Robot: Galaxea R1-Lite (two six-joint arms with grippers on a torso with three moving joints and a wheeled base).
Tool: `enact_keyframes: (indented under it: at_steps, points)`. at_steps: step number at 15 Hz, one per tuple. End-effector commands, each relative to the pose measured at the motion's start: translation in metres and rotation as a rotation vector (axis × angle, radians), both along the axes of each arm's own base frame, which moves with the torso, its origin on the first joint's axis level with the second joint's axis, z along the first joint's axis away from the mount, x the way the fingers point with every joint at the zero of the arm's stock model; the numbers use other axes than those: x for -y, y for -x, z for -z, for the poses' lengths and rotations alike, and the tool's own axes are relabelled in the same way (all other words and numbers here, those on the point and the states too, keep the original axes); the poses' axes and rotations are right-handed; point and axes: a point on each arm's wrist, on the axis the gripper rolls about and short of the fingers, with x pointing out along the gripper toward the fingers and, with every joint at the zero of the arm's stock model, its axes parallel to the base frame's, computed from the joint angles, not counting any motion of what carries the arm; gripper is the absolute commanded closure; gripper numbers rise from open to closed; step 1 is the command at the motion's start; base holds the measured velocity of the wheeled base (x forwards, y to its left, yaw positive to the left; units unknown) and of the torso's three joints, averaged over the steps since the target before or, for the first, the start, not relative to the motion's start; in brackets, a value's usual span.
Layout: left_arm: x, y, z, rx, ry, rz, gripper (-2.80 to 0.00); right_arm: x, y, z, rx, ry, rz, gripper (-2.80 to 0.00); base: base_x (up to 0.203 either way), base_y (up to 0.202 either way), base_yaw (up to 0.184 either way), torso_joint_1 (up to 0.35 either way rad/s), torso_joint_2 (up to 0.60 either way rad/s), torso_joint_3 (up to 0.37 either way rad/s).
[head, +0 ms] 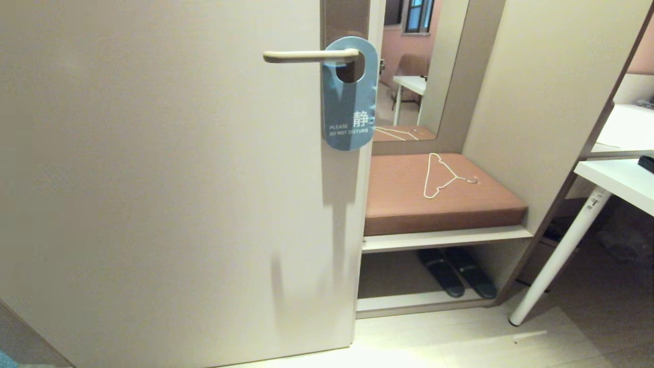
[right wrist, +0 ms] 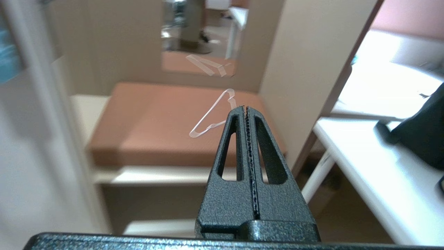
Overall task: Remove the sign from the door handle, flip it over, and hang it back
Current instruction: Take down the sign
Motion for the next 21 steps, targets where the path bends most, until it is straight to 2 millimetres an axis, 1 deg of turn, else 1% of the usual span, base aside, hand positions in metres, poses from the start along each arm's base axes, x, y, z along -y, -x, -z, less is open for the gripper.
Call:
enact_keyframes:
  at_steps: [1, 4, 7, 9, 11, 13, 15, 19, 21]
  points:
    - [0.0, 0.0, 0.0, -0.001, 0.0, -0.001, 0.0, 0.005, -0.037, 0.003, -0.073, -0.001, 0.016, 0.0, 0.0, 0.0, 0.0, 0.0, 0.0, 0.0]
    - [0.0, 0.0, 0.0, -0.001, 0.0, -0.001, 0.0, 0.007, -0.062, 0.005, -0.117, -0.004, 0.0, 0.0, 0.0, 0.0, 0.0, 0.0, 0.0, 0.0]
    - [0.0, 0.0, 0.0, -0.001, 0.0, -0.001, 0.0, 0.007, -0.089, -0.001, -0.131, -0.013, -0.097, 0.0, 0.0, 0.0, 0.0, 0.0, 0.0, 0.0]
    - [0.0, 0.0, 0.0, -0.001, 0.0, -0.001, 0.0, 0.006, -0.106, -0.001, -0.148, -0.023, -0.219, 0.0, 0.0, 0.0, 0.0, 0.0, 0.0, 0.0]
    - [0.0, 0.0, 0.0, -0.001, 0.0, -0.001, 0.0, 0.004, -0.12, 0.005, -0.18, -0.034, -0.362, 0.0, 0.0, 0.0, 0.0, 0.0, 0.0, 0.0]
    - [0.0, 0.0, 0.0, -0.001, 0.0, -0.001, 0.0, 0.002, -0.139, 0.014, -0.185, -0.04, -0.528, 0.0, 0.0, 0.0, 0.0, 0.0, 0.0, 0.0]
    - [0.0, 0.0, 0.0, -0.001, 0.0, -0.001, 0.0, 0.002, -0.162, 0.02, -0.162, -0.031, -0.676, 0.0, 0.0, 0.0, 0.0, 0.0, 0.0, 0.0]
    - [0.0, 0.0, 0.0, -0.001, 0.0, -0.001, 0.0, 0.0, -0.204, 0.019, -0.134, -0.021, -0.941, 0.0, 0.0, 0.0, 0.0, 0.0, 0.0, 0.0]
    - [0.0, 0.0, 0.0, -0.001, 0.0, -0.001, 0.0, -0.005, -0.228, 0.024, -0.14, -0.025, -1.039, 0.0, 0.0, 0.0, 0.0, 0.0, 0.0, 0.0]
